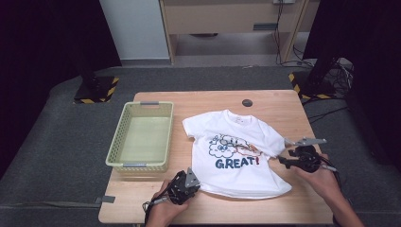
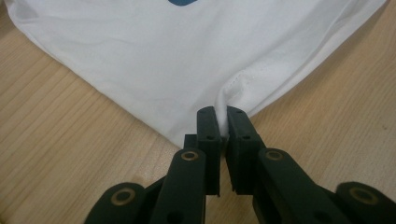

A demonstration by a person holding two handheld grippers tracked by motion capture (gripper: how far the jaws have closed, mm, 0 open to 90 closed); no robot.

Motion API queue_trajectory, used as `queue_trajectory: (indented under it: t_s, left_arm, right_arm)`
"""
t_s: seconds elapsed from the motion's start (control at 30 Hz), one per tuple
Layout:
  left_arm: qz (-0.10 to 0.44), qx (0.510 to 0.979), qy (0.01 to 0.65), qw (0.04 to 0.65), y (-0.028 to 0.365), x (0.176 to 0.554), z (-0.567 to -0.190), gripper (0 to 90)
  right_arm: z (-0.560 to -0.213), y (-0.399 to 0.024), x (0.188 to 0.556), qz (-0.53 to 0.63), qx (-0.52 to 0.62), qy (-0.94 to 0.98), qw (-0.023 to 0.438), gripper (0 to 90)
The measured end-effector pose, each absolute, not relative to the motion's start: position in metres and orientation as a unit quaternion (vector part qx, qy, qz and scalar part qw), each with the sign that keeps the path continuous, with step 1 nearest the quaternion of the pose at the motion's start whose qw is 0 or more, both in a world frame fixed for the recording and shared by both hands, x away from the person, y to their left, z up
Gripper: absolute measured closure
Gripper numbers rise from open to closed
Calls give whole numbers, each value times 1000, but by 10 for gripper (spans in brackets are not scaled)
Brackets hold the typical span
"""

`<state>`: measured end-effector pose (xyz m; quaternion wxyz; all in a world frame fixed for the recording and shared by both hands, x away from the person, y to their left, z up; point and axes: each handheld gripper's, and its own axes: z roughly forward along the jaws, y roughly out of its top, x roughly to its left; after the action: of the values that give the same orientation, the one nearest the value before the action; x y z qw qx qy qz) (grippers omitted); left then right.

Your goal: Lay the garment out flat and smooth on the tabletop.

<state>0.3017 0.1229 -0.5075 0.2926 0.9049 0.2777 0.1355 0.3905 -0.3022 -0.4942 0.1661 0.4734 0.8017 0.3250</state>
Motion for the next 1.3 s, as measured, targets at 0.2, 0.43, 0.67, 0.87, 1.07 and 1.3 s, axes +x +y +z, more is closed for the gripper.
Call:
queue_trajectory:
  t_s: [0.2,0.43,0.67,0.87,1.07,1.3]
  left_arm:
    - [137,904,279,295,123,302,-508,848]
    - [135,903,281,295,125,303,-510,847]
    - [134,905,277,293,130,298,-509,849]
    - [130,907,275,292,132,295,-510,850]
    - [125,912,266,288,129,290,-512,850]
    - [116,914,265,285,129,281,-513,850]
  right_arm:
    - [-497,-300,415,314,492,795,165,397]
    - [-500,-302,419,332,480,800,141,781]
    - [-500,-308,433,305,493,797,167,871]
    - [-501,-315,451,288,503,795,177,871]
    - [-502,-315,466,285,509,792,181,872]
    - [-501,-303,483,287,500,796,185,873]
